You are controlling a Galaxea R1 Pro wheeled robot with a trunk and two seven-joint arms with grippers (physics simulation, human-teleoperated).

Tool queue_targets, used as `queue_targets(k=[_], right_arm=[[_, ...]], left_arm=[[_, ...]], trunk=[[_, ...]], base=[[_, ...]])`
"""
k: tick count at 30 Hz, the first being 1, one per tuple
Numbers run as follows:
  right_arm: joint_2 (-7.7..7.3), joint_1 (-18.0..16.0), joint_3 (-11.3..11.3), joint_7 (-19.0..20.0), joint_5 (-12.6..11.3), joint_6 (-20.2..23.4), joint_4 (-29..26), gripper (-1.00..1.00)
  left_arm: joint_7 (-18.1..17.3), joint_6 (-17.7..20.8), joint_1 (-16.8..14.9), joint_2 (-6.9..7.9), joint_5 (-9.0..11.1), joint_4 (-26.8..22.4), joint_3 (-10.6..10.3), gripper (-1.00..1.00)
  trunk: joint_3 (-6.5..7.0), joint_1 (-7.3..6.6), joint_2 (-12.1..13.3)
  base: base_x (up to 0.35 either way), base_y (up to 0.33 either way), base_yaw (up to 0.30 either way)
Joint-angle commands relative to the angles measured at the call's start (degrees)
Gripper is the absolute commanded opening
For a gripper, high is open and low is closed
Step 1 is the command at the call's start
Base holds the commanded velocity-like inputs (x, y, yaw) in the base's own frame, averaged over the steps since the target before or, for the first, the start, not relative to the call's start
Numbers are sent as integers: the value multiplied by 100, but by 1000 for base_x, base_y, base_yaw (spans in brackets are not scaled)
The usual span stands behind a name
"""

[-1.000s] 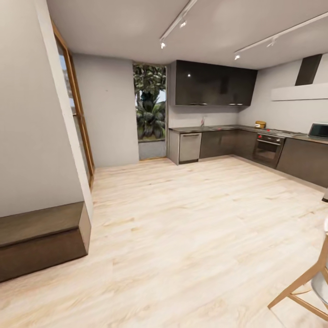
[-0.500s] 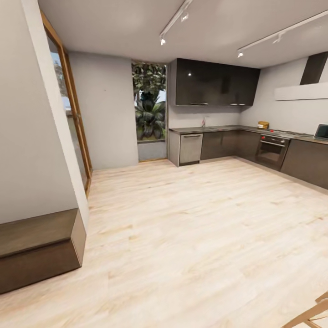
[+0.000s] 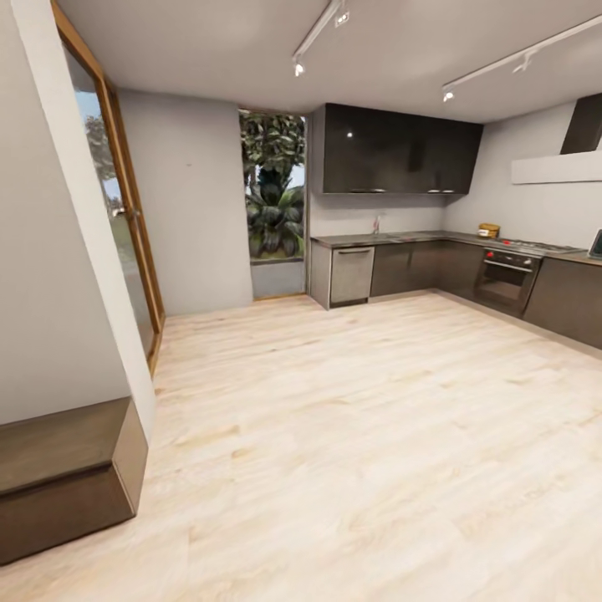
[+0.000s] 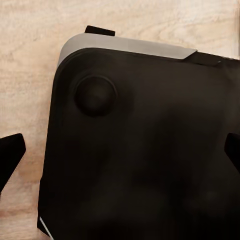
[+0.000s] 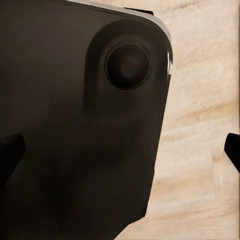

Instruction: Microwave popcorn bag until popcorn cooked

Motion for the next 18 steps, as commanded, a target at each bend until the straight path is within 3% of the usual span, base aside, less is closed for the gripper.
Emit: queue_targets(k=[1,18], right_arm=[[-2,-3,30,2,31,-24,7,100],[-2,-3,25,2,28,-24,7,100]], left_arm=[[1,7,-1,0,44,-5,-11,100],[1,-20,-1,0,44,-5,-14,100]], trunk=[[-4,3,-2],[-4,3,-2]], base=[[322,0,0],[322,0,0]])
